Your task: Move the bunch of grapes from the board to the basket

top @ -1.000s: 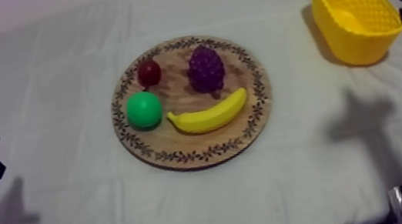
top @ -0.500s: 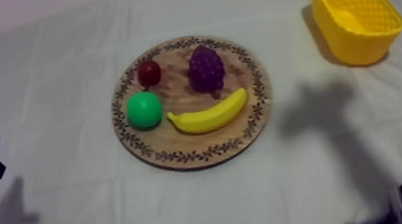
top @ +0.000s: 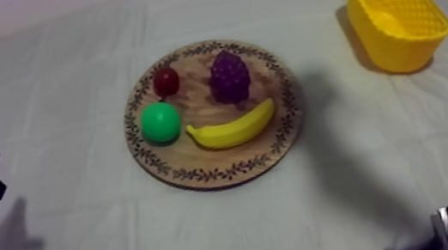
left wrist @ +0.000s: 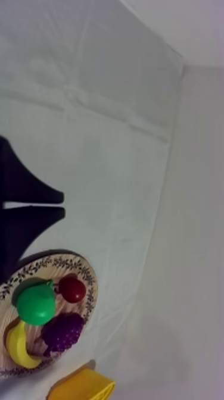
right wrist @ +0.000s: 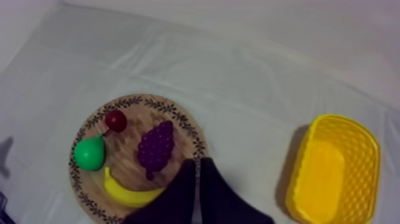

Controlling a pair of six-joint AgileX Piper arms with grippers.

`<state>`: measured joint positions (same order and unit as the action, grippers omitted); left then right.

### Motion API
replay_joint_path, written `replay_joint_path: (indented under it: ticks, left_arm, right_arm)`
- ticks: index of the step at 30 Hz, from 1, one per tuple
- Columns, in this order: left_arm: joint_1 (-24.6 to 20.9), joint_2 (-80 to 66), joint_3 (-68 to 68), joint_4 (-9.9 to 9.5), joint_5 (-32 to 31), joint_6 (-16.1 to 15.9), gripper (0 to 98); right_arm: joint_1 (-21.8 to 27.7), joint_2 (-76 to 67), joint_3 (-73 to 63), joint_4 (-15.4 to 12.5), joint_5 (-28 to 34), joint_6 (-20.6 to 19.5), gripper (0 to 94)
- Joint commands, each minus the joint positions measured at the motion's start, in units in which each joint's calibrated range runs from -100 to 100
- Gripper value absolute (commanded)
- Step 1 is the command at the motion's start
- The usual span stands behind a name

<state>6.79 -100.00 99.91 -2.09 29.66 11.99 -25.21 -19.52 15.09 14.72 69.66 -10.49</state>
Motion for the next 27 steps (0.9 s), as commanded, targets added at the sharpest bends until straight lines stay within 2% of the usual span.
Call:
replay_joint_path:
  ticks: [1, 14, 27]
  left_arm:
    - [0.0, 0.0, 0.0, 0.01, 0.0, 0.0, 0.1]
    - [0.0, 0.0, 0.0, 0.01, 0.0, 0.0, 0.1]
    - [0.0, 0.0, 0.0, 0.01, 0.0, 0.0, 0.1]
  right_arm:
    - [-0.8, 4.4, -4.2, 0.5, 2.2, -2.1, 0.4]
    - [-4.4, 23.0, -24.5, 0.5, 13.0, -5.9, 0.4]
    - [-5.1, 40.1, -39.7, -0.6, 24.6, -7.7, 0.3]
